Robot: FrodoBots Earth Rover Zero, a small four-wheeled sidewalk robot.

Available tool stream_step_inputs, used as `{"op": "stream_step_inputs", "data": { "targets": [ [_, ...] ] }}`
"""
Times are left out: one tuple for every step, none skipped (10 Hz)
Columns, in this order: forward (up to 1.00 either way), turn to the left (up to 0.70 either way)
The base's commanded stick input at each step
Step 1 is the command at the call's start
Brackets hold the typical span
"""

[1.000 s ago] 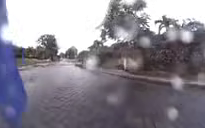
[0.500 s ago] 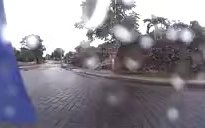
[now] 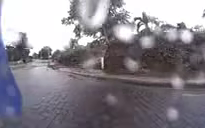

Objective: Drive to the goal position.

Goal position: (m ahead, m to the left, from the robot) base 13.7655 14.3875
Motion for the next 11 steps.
{"op": "stream_step_inputs", "data": {
  "targets": [
    [1.0,0.0],
    [1.0,0.0],
    [1.0,0.0],
    [1.0,0.0],
    [1.0,0.17],
    [1.0,0.27],
    [1.0,0.27],
    [1.0,0.27],
    [1.0,0.27],
    [1.0,0.27],
    [1.0,0.27]
  ]
}}
